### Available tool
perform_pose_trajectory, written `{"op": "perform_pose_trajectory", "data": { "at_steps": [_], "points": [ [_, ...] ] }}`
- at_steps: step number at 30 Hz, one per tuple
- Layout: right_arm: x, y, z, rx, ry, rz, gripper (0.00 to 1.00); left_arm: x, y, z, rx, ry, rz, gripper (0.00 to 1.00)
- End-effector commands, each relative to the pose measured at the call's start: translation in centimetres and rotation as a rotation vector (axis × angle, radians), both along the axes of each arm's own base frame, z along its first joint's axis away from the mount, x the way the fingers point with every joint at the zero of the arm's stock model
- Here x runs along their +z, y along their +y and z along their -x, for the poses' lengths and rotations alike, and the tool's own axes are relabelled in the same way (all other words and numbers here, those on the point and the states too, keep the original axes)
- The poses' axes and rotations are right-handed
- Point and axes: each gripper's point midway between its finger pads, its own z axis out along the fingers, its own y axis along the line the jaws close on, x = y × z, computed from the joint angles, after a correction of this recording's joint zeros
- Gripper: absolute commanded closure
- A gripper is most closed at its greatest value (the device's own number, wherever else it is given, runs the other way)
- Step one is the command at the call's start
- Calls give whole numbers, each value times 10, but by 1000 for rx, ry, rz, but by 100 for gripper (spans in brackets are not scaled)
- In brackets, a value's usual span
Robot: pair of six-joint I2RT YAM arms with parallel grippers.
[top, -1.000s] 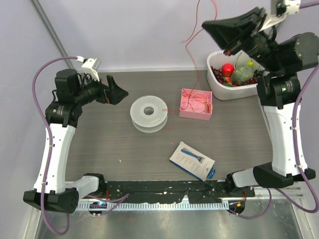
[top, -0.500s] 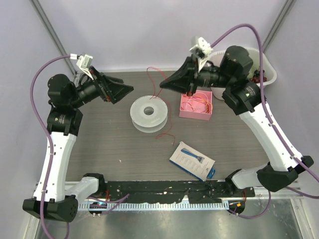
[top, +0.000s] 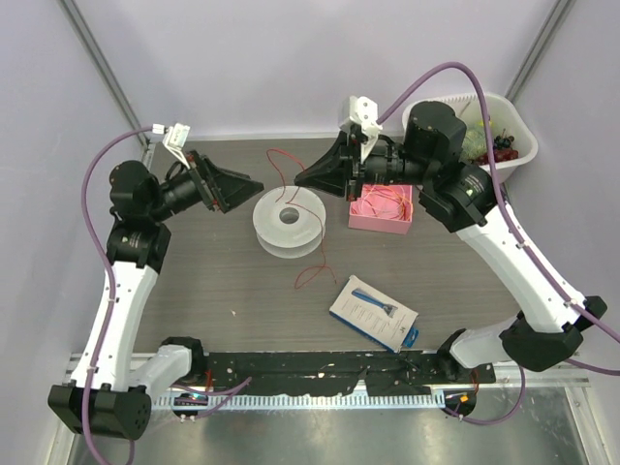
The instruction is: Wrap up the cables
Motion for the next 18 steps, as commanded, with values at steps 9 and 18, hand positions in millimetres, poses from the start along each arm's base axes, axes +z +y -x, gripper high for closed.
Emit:
{"op": "perform_pose_trajectory", "data": {
  "at_steps": [9, 18],
  "points": [
    [10, 0, -27, -267, -434, 13, 99, -22, 12, -6, 168, 546, 329, 5],
    [-32, 22, -16, -292, -709, 113, 99, -39, 25, -26, 258, 914, 571, 1]
  ]
}}
